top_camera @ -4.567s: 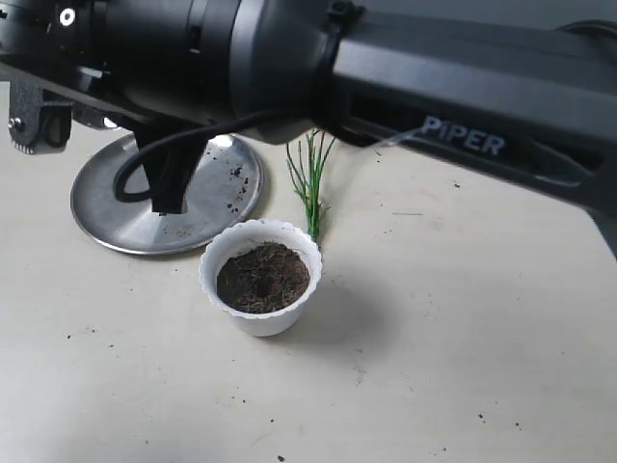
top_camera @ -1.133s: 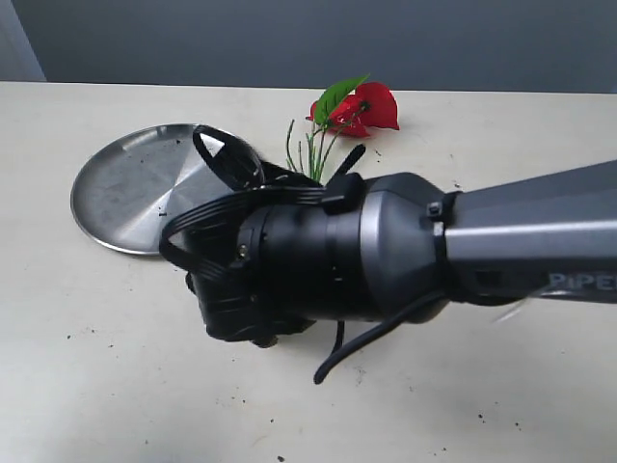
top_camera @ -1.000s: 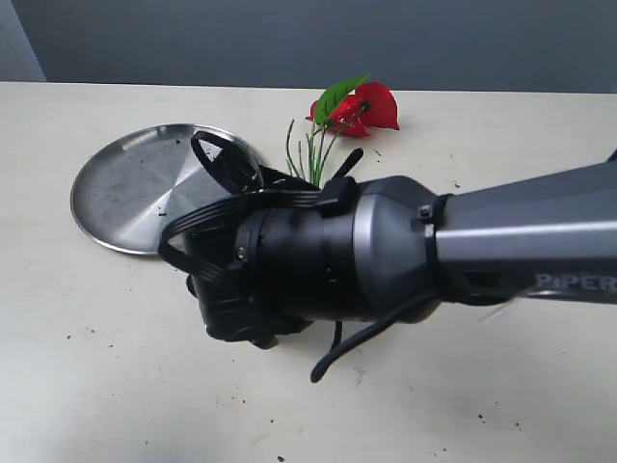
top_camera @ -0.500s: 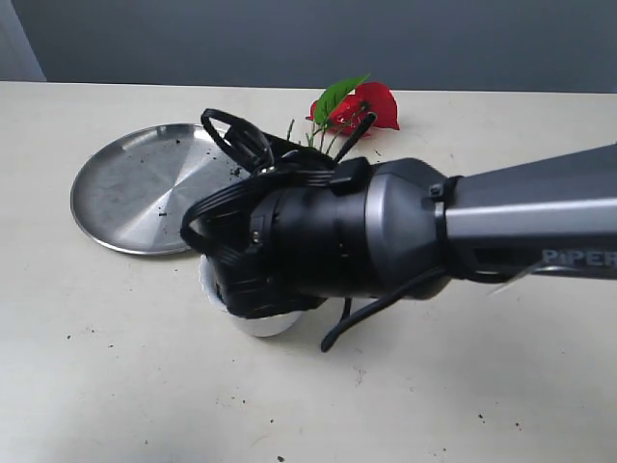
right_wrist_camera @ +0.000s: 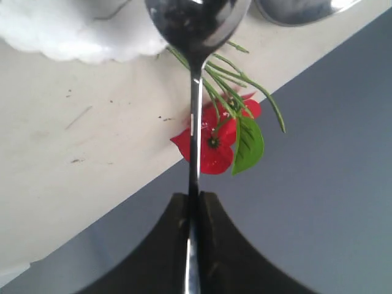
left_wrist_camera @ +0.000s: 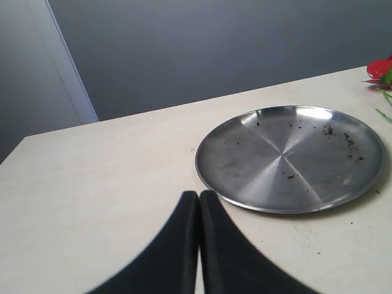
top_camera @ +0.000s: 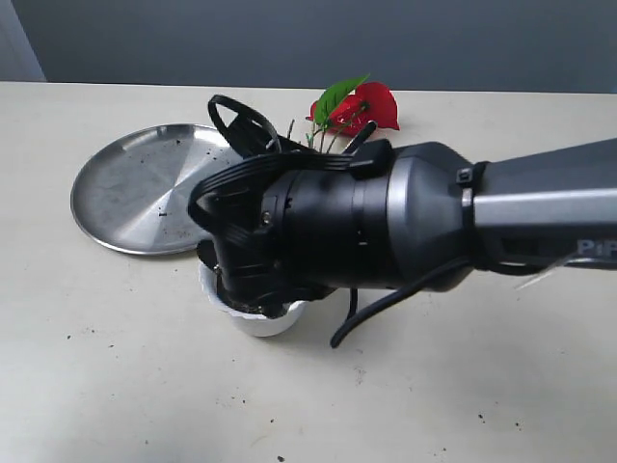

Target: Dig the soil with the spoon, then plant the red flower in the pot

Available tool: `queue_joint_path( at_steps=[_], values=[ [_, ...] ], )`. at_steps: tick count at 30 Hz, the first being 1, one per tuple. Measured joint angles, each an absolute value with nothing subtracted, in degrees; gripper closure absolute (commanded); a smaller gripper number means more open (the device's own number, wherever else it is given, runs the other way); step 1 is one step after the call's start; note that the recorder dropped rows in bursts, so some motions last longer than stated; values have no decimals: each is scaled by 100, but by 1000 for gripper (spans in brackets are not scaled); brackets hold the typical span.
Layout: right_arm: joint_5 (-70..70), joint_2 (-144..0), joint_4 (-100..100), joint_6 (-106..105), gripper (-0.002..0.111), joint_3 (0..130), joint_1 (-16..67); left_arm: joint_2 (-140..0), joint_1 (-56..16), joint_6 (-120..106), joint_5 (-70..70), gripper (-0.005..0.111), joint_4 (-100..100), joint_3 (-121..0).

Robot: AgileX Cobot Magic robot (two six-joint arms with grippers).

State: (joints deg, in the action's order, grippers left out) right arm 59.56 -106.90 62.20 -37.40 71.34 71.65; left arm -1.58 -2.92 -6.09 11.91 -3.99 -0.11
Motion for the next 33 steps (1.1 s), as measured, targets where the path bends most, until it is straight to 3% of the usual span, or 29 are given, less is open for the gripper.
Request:
queue_joint_path(
  at_steps=[17, 23, 33],
  values=[
    [6004, -10864, 6731, -3056, 109, 7246, 7144, -158, -292, -609, 1191, 106, -399, -11],
    [5759, -10487, 5426, -3001, 109, 8017, 6570, -158, -292, -609, 1191, 106, -399, -11],
    [3498, -10766, 1760, -2991, 109, 9412, 5523, -158, -292, -609, 1191, 106, -399, -11]
  ],
)
